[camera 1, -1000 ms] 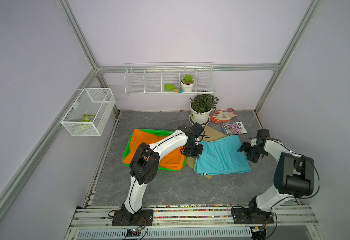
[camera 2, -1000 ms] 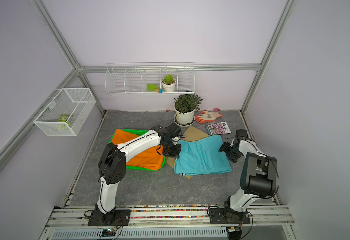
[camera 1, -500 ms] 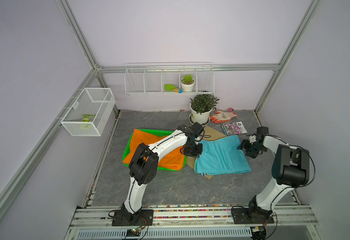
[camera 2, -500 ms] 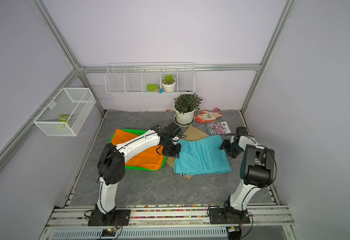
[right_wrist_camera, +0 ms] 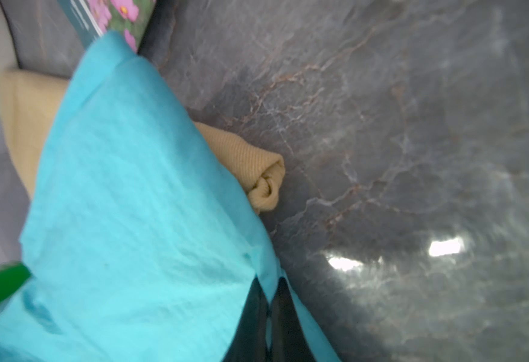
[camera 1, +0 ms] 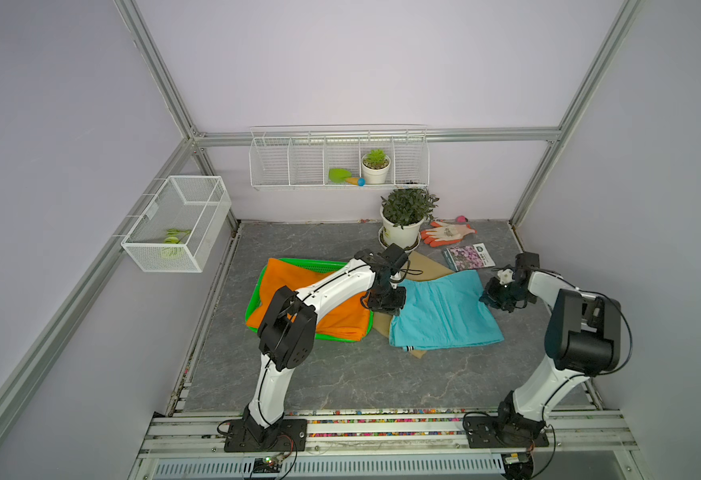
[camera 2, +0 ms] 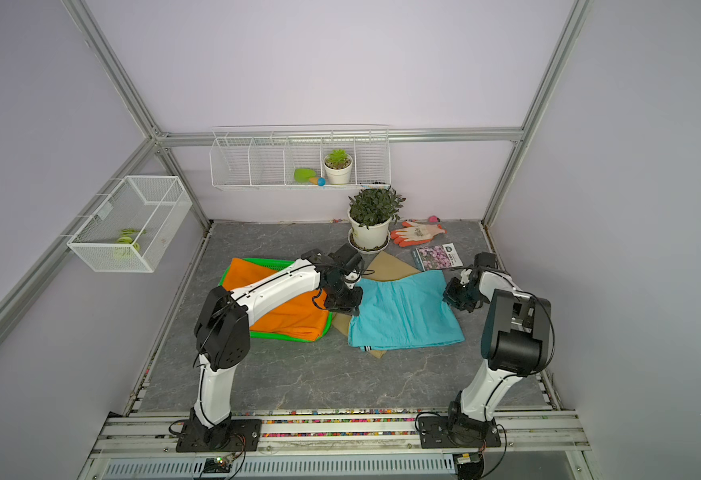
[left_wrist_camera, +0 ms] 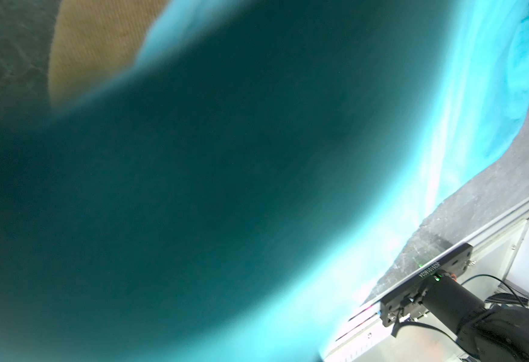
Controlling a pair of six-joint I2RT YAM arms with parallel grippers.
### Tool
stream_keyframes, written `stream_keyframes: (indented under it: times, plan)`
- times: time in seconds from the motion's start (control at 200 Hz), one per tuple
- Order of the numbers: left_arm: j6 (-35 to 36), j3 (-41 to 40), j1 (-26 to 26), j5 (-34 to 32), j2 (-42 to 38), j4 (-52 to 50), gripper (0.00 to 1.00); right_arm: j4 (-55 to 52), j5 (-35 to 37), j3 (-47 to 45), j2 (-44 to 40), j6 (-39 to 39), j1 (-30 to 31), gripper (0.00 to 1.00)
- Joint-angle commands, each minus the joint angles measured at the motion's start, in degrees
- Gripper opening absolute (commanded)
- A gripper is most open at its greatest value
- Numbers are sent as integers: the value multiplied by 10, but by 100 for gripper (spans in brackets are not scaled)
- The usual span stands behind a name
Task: Put the folded long pants in the basket
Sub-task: Pick up the long pant at the center of the board, then place the long pant in the basket.
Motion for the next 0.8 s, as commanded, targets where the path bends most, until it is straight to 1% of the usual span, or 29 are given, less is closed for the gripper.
stream_keyframes:
  times: [0.0,0.265,0.34,0.43,0.5,0.575,0.68,0.755,0.795]
  plan:
    - [7,35,6,1,-46,-14,0,-27,13,-3,-43,14,3,0]
    - [2,58,2,57,-113,-31,0,-41,49,-29,-171,74,7,0]
    - [9,70,3,43,-133,-60,0,-43,23,-26,-208,81,11,0]
    - [20,90,11,6,-155,-107,0,-65,17,-12,-243,103,36,0]
    - [25,109,30,-41,-170,-160,0,-82,14,3,-260,117,75,0]
    - [35,98,68,-94,-198,-189,0,-93,24,19,-270,135,145,0]
    - [56,61,153,-129,-233,-214,0,-82,37,32,-270,187,247,0]
    - [59,42,216,-213,-249,-238,0,-65,54,49,-260,231,310,0]
    - [64,36,251,-238,-252,-247,0,-64,64,70,-248,242,345,0]
